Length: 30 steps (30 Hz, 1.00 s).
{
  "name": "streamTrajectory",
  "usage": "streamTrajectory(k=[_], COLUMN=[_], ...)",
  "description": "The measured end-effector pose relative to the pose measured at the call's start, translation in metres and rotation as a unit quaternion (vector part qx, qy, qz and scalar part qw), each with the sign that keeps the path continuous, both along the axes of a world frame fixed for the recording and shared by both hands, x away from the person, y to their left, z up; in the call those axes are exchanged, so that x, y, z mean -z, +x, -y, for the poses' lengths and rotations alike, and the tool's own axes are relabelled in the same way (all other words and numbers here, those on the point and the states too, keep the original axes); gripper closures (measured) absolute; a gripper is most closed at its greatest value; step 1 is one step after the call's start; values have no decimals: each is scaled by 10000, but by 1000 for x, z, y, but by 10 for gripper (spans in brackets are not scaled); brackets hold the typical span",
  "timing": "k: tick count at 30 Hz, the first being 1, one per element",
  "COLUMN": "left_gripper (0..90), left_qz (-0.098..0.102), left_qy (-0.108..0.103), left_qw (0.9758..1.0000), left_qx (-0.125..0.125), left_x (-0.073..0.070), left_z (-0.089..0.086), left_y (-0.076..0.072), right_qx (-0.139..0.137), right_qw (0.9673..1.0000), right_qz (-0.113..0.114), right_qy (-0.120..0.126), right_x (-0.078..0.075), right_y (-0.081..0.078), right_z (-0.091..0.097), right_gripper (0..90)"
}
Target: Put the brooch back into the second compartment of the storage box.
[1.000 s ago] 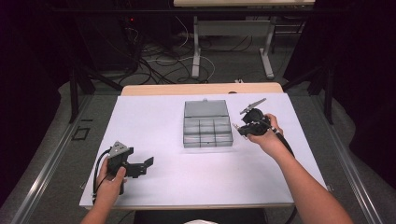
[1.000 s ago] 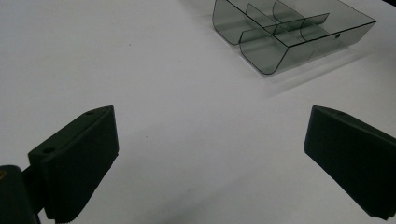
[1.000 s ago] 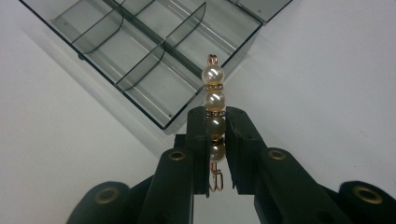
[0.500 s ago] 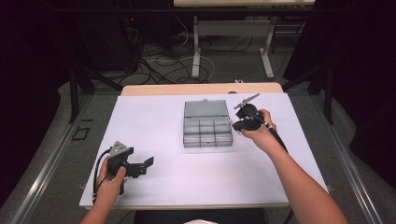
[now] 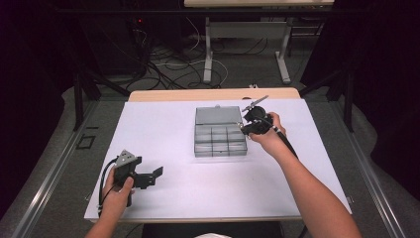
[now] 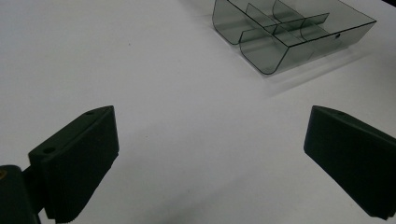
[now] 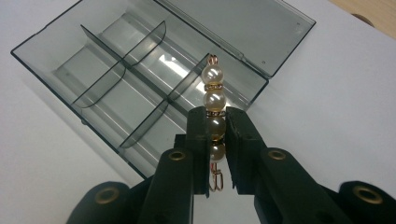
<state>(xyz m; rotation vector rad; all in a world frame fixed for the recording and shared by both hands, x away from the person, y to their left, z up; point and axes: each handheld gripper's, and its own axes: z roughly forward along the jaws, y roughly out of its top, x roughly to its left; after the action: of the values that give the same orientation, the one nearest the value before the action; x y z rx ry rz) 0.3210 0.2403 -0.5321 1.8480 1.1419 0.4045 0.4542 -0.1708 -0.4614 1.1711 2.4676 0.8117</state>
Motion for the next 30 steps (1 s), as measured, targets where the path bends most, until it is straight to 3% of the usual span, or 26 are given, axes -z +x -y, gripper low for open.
streamTrajectory(k=[30], left_gripper=[31], left_qz=[9], left_qy=[-17], left_qw=[10000], left_qx=[-14], left_x=[-1], left_z=[-2], left_y=[0], right_qx=[72], right_qw=[9999], right_qz=[79], right_qy=[132], right_x=[4], right_y=[21], right_z=[-37], right_gripper=[809])
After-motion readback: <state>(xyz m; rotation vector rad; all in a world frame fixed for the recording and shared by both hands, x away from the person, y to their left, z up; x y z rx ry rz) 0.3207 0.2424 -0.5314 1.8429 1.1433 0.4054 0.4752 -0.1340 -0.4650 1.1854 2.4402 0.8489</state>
